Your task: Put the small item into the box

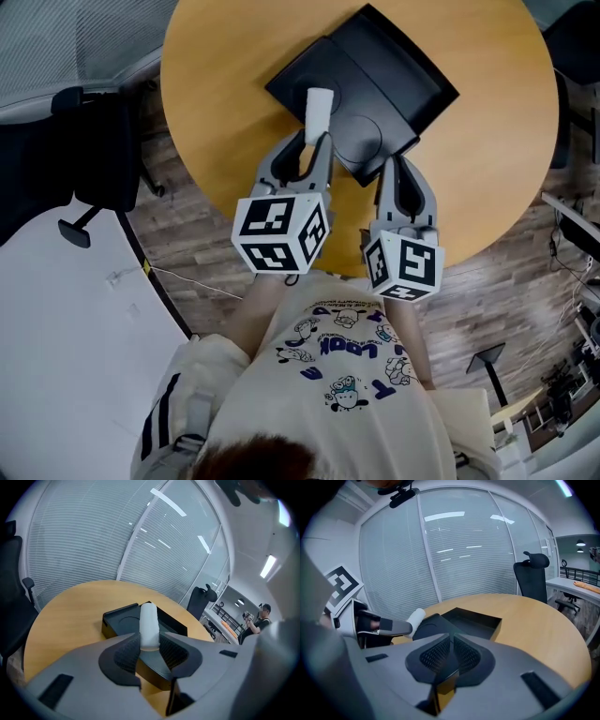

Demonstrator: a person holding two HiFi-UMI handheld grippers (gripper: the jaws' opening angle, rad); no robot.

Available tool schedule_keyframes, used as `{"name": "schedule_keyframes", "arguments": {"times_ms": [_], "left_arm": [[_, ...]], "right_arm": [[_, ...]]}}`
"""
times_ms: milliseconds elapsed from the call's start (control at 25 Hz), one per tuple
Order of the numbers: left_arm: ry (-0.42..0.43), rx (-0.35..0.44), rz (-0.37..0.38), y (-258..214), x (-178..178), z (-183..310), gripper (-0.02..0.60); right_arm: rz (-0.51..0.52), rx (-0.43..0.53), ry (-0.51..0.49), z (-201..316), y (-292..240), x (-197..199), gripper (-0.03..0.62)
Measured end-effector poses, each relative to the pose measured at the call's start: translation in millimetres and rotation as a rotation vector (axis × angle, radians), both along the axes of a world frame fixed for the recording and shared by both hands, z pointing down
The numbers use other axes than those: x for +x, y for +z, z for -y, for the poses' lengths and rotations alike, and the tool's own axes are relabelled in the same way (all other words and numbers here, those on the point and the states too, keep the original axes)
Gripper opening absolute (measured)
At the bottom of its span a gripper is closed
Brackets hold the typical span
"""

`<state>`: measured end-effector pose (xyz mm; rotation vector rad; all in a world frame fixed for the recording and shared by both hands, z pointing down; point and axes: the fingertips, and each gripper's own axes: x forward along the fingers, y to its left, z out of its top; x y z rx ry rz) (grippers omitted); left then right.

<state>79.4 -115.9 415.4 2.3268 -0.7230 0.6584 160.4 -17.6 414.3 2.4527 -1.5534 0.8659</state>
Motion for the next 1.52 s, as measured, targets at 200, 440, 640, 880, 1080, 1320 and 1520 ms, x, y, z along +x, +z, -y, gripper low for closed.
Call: {"name": "schedule_keyframes", "arguments": {"times_ms": [200, 440, 640, 880, 1080, 1320, 1520], "left_arm": [[0.025, 0.007, 0.002, -3, 25, -9, 0.13], [0.056, -0.001, 0.009, 0, 50, -21, 0.13], [0.073, 0.001, 0.011, 1, 69, -27, 0.13], [0.088, 0.0, 0.021, 5, 89, -32, 0.13], [0.103, 0.0, 0.032, 8, 100, -36, 0.131], [0.137, 0.0, 0.041, 13, 117, -43, 0.13], [0.158, 0.004, 0.049, 16, 133, -46, 0.131]], "right_arm": [[0.007, -0.005, 0.016, -12, 2, 19, 0.044], [0.015, -0.008, 0.032, -23, 5, 38, 0.044], [0.023, -0.008, 0.042, -30, 8, 51, 0.044], [0.034, -0.011, 0.052, -36, 12, 67, 0.044], [0.042, -0.016, 0.052, -37, 18, 75, 0.044], [0.054, -0.02, 0.049, -35, 24, 79, 0.044], [0.066, -0.023, 0.048, -37, 29, 86, 0.044]]}}
